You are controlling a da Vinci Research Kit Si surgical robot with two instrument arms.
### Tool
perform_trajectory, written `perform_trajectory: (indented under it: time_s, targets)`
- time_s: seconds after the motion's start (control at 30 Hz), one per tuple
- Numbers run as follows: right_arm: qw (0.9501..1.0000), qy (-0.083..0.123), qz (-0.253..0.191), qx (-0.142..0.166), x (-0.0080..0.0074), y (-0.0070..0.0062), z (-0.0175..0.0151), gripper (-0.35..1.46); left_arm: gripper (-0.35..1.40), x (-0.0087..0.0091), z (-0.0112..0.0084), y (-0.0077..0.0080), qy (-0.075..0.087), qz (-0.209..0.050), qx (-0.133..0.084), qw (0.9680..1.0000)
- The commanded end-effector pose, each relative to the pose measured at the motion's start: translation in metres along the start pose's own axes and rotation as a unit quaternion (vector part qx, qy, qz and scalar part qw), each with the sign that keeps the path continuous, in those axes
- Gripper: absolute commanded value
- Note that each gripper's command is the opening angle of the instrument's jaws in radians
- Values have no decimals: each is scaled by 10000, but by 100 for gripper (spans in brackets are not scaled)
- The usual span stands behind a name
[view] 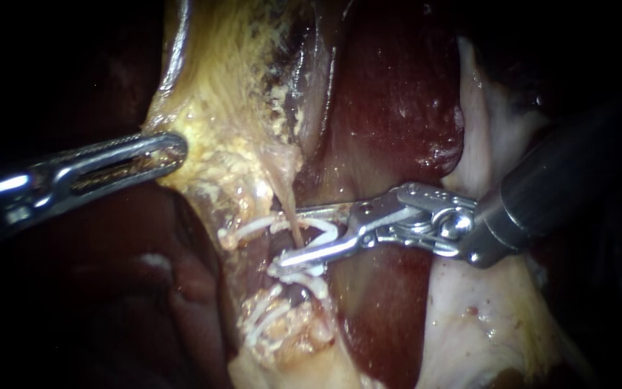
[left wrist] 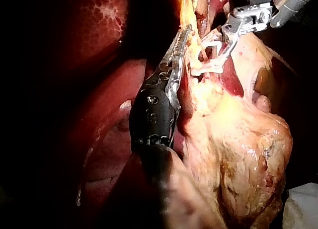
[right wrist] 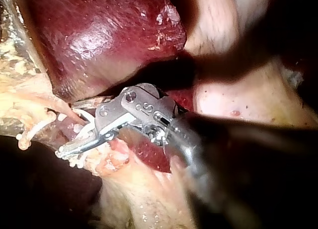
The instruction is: Clipping third clip right tube
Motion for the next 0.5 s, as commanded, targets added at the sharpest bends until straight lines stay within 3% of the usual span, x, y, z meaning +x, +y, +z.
perform_trajectory:
  time_s: [0.03,0.43,0.47,0.5]
  targets:
    - [10000,-7,19,53,1,-1,1,53,-35,0,0,1,1,-1,9,10000]
    - [9999,4,63,110,9,-1,11,42,-35,0,1,2,2,0,11,10000]
    - [9999,4,65,112,9,-1,11,32,-35,0,1,2,2,0,12,10000]
    - [9999,27,100,75,11,-2,9,10,-35,0,1,2,2,0,12,10000]
